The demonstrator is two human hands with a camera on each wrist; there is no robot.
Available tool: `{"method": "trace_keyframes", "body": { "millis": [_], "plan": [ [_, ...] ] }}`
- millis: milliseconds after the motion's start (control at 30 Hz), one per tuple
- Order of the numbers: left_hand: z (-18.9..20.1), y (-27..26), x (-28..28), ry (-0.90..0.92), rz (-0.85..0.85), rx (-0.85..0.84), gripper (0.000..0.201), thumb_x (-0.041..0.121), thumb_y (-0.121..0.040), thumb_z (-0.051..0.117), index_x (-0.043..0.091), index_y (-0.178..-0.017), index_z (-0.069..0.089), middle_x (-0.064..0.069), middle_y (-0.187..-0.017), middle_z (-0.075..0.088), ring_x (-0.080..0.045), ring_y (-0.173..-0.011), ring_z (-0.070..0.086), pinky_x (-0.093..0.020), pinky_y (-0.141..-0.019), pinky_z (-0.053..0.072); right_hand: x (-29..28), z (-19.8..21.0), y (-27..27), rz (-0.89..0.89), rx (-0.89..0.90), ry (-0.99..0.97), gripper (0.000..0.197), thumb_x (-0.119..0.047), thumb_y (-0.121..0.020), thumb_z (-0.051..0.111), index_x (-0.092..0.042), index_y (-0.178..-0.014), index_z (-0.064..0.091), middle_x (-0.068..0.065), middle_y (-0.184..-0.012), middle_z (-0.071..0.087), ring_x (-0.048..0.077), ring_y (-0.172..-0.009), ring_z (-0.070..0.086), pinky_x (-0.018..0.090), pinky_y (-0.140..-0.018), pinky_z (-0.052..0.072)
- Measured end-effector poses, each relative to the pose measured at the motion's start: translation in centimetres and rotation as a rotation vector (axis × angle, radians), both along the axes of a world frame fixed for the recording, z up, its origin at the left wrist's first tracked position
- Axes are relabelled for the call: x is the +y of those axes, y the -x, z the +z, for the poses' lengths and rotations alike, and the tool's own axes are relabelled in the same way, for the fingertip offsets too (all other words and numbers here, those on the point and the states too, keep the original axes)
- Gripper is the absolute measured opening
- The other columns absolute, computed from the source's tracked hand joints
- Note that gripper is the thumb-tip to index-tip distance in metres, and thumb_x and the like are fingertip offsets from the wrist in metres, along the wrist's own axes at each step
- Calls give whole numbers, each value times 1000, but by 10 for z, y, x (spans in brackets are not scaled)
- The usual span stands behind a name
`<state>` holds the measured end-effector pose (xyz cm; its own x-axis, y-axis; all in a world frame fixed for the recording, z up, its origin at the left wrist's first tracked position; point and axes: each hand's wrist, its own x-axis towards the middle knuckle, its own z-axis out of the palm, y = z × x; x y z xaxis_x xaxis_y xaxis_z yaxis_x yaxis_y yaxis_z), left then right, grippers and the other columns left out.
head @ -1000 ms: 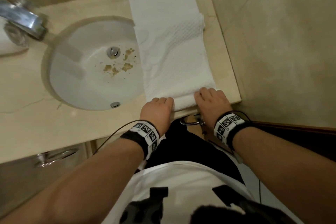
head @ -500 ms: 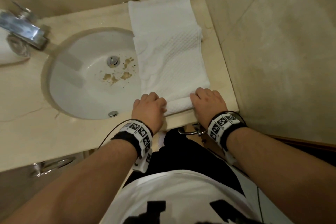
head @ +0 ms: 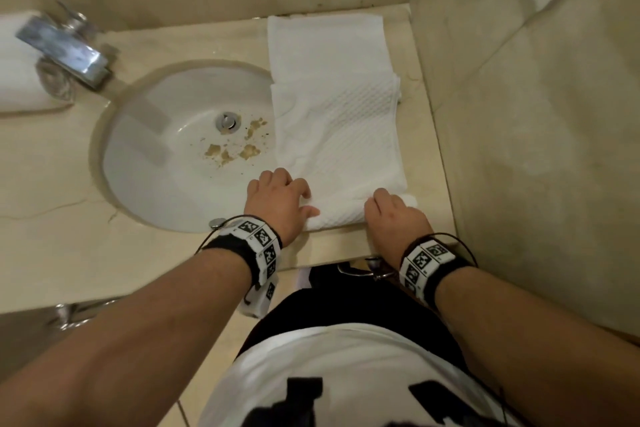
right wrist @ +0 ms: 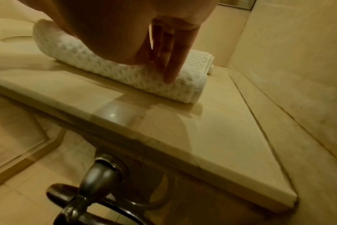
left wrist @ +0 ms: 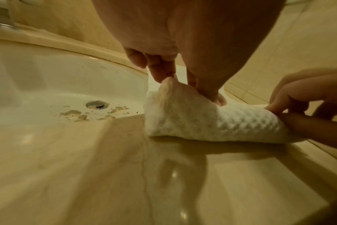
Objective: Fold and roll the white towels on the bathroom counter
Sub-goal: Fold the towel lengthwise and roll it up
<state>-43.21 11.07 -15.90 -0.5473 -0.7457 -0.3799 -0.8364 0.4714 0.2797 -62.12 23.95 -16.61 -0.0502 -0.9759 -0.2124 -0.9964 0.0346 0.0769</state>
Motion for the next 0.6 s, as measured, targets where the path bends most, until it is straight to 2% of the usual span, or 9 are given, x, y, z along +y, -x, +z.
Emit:
{"method": "trace_keyframes", "body": {
  "millis": [67,167,233,300,367,467,500,533,600],
  "plan": [
    [0,0,-1,-12,11,4,32,60,-90,63,33,-107,63,2,-115,50,-26,-114,43,-41,-98,30,2,0,-1,0,-25,-40,32,-23,-72,71,-4,-95,61,14,-93,54,30,-70,55,32,-43,38],
    [2,3,-1,-40,67,24,27,56,-90,66,32,-101,61,2,-110,51,-25,-111,44,-41,-97,33,-5,2,-2,-13,-53,-97,43,-44,-79,68,-4,-92,61,14,-92,54,30,-70,54,30,-45,30],
    [6,8,2,5,22,34,20,44,-93,65,27,-102,60,0,-108,54,-27,-107,49,-40,-88,35,-16,4,-3,-6,-20,-126,36,-39,-79,74,-6,-85,62,13,-89,54,30,-70,55,30,-44,29],
    [11,17,10,69,-112,16,14,21,-92,61,20,-106,59,-5,-106,56,-31,-103,53,-37,-76,31,-28,10,-3,-2,31,-197,26,-31,-86,72,-8,-92,62,12,-99,53,29,-81,57,34,-48,33],
    [17,25,25,92,-228,-6,26,6,-77,63,12,-101,60,-10,-101,58,-34,-96,55,-37,-72,31,-35,10,-1,13,51,-254,21,-27,-97,58,-9,-107,59,10,-114,50,28,-98,55,36,-57,36],
    [13,30,43,146,-226,-40,33,4,-54,74,8,-85,62,-11,-86,58,-33,-80,56,-37,-68,43,-38,9,4,11,39,-282,21,-23,-99,52,-8,-114,56,9,-120,46,26,-105,52,35,-63,36],
    [9,29,48,173,-220,-38,35,6,-54,74,6,-88,64,-12,-87,58,-33,-80,56,-39,-70,44,-39,8,5,-6,21,-280,22,-25,-100,52,-9,-114,56,8,-120,46,25,-104,52,35,-64,37],
    [6,27,52,191,-224,-38,41,7,-59,71,2,-99,66,-13,-92,59,-33,-83,56,-41,-74,46,-41,8,5,-28,1,-280,24,-29,-101,51,-9,-113,57,8,-119,46,25,-104,52,34,-64,37],
    [2,22,59,190,-262,-50,61,10,-71,58,-3,-130,58,-19,-108,59,-38,-95,56,-47,-85,47,-43,7,8,-71,-44,-279,28,-36,-102,50,-10,-111,59,6,-118,49,24,-104,53,35,-67,42]
  ]
}}
